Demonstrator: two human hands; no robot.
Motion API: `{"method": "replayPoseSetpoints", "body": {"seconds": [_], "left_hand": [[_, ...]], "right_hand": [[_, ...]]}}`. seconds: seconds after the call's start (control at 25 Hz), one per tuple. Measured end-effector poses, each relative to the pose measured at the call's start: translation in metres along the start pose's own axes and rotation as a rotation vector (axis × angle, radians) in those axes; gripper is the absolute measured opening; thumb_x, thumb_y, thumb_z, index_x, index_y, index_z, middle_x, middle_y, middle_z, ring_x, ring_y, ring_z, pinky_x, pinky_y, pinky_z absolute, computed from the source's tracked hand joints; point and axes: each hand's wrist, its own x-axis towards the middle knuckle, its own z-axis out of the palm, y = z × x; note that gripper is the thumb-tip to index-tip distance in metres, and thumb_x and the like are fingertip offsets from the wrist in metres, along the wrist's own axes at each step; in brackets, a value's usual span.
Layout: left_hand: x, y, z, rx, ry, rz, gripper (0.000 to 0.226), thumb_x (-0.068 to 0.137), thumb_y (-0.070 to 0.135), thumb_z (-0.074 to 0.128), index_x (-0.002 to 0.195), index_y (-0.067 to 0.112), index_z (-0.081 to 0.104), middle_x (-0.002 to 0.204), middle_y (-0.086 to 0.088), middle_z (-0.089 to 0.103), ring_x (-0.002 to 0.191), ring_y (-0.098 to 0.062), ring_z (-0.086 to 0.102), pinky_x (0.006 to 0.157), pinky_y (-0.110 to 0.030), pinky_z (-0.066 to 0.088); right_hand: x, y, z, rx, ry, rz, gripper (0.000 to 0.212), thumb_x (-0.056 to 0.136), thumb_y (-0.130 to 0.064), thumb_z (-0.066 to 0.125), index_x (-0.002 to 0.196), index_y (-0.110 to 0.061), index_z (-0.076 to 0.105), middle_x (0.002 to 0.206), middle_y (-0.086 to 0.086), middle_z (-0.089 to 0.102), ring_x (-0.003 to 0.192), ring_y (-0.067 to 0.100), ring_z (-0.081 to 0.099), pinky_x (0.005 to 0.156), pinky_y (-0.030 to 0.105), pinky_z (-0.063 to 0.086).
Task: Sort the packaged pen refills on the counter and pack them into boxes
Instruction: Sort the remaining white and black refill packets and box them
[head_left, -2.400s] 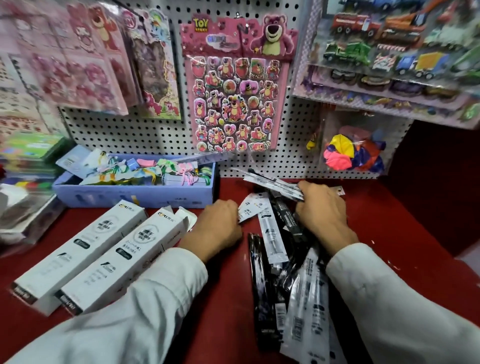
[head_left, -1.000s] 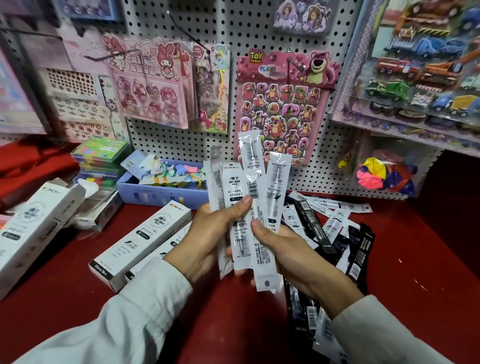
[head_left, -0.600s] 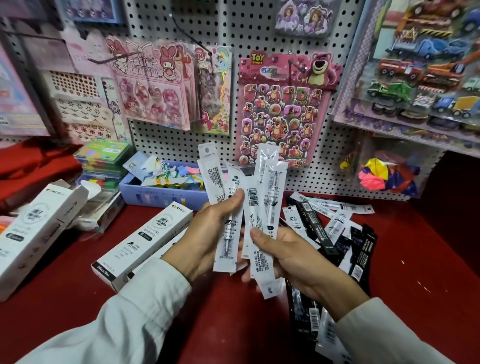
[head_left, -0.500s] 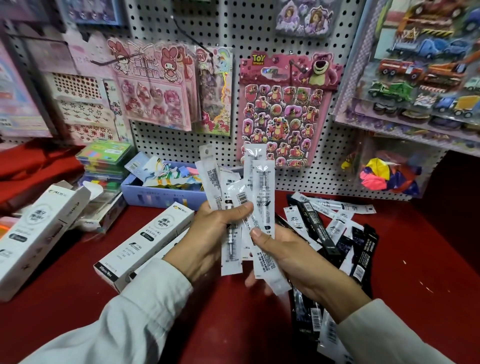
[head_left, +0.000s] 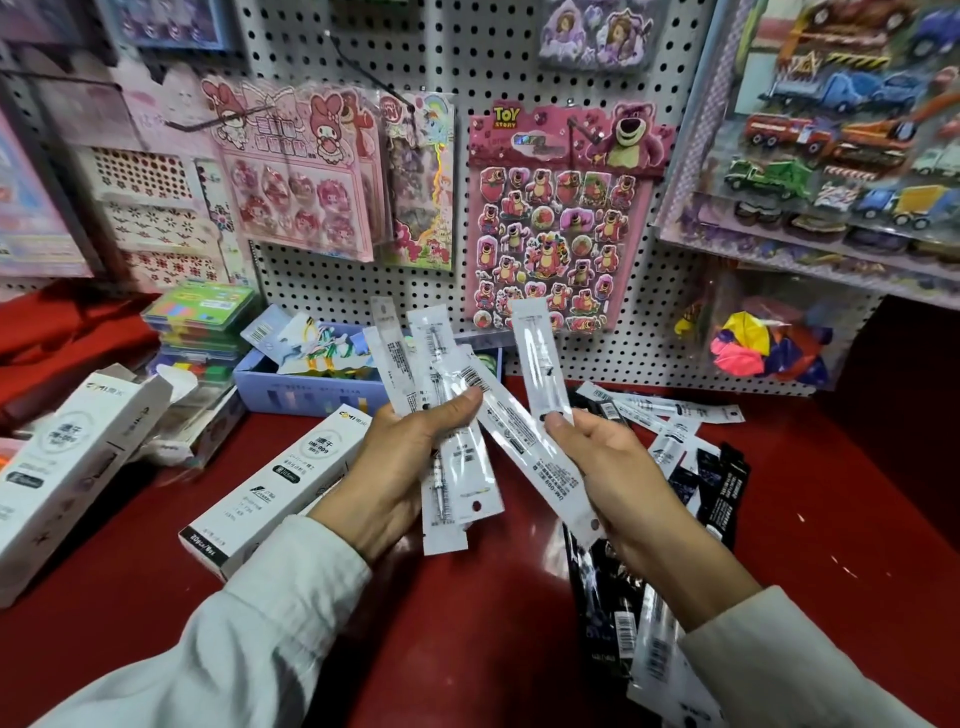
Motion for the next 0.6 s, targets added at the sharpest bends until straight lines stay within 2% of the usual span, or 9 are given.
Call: {"method": "replayPoseSetpoints", "body": {"seconds": [0.12, 0.2, 0.28, 0.44, 0.6], "left_hand": [[0.0, 0.001, 0.0, -0.012, 0.032, -0.022, 0.024, 0.082, 0.004, 0.072, 0.106, 0.003, 0.072, 0.103, -0.02, 0.074, 0.091, -0.035, 0.072, 0.092, -0.058, 0.052], [0.0, 0.001, -0.001, -0.025, 0.05, -0.019, 0.024, 0.081, 0.002, 0.072, 0.105, 0.003, 0.072, 0.104, -0.021, 0.073, 0.094, -0.037, 0.071, 0.093, -0.057, 0.052], [0.0, 0.002, 0.0, -0.032, 0.055, -0.012, 0.029, 0.081, 0.001, 0.072, 0.11, 0.001, 0.07, 0.109, -0.024, 0.071, 0.098, -0.039, 0.069, 0.093, -0.055, 0.052], [-0.001, 0.001, 0.001, -0.045, 0.069, 0.0, 0.034, 0.083, -0.001, 0.07, 0.116, 0.0, 0.067, 0.113, -0.025, 0.069, 0.101, -0.04, 0.068, 0.093, -0.057, 0.051], [-0.001, 0.002, -0.001, -0.046, 0.083, -0.007, 0.034, 0.082, -0.001, 0.071, 0.116, 0.002, 0.067, 0.112, -0.023, 0.07, 0.106, -0.043, 0.066, 0.095, -0.062, 0.048]], "right_hand": [[0.002, -0.002, -0.002, -0.093, 0.019, -0.066, 0.021, 0.1, -0.019, 0.052, 0.11, -0.027, 0.069, 0.096, 0.011, 0.077, 0.077, 0.023, 0.074, 0.064, 0.034, 0.06], [0.006, -0.005, -0.011, -0.088, 0.045, -0.076, 0.035, 0.099, -0.011, 0.053, 0.125, -0.034, 0.054, 0.099, 0.011, 0.077, 0.08, 0.026, 0.074, 0.063, 0.036, 0.059], [0.006, -0.008, -0.02, -0.106, 0.021, -0.072, 0.05, 0.097, -0.002, 0.052, 0.129, -0.04, 0.048, 0.105, 0.008, 0.076, 0.08, 0.024, 0.073, 0.063, 0.033, 0.058], [0.007, -0.008, -0.025, -0.046, -0.029, -0.081, 0.052, 0.092, 0.01, 0.05, 0.125, -0.031, 0.048, 0.111, 0.009, 0.074, 0.084, 0.032, 0.074, 0.069, 0.037, 0.061], [0.01, -0.006, -0.022, -0.036, -0.019, -0.038, 0.052, 0.088, 0.017, 0.051, 0.125, -0.019, 0.05, 0.11, 0.011, 0.074, 0.086, 0.029, 0.074, 0.073, 0.039, 0.063]]}}
